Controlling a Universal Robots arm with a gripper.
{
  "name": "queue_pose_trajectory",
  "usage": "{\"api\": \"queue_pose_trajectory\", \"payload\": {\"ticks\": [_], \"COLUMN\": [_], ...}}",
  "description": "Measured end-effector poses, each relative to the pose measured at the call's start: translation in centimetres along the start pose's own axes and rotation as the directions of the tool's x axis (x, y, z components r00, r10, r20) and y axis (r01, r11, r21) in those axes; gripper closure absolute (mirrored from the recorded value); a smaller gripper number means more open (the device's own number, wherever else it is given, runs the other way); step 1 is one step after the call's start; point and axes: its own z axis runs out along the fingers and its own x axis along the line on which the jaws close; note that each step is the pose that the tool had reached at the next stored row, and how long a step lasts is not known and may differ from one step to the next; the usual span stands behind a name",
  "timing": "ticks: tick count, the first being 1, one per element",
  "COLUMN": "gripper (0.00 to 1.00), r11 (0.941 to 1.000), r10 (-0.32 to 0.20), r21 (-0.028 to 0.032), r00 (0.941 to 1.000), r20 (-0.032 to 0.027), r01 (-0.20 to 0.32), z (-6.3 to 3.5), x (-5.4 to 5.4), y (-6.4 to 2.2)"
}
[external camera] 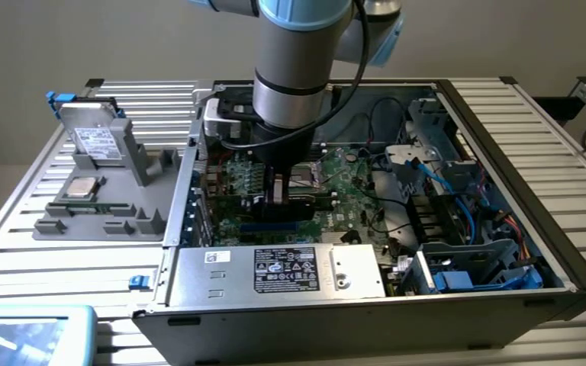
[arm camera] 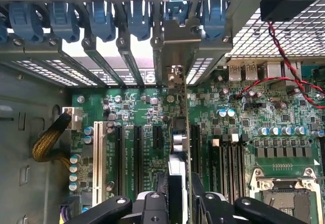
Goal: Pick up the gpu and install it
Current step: 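Insert the gpu into the slot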
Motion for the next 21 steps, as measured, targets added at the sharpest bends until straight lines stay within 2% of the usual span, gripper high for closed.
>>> {"api": "queue_pose_trajectory", "payload": {"ticks": [8,13,21], "gripper": [0.71,0.71,0.71], "r11": [1.0000,1.0000,1.0000], "r10": [0.000,0.001,0.001], "r21": [-0.0001,-0.0041,-0.0052], "r00": [1.0000,1.0000,1.0000], "r20": [-0.0021,-0.0046,-0.0077], "r01": [0.000,-0.001,-0.001], "z": [0.28,0.32,0.39], "x": [0.00,0.01,-0.02], "y": [-0.03,-0.03,-0.04]}}
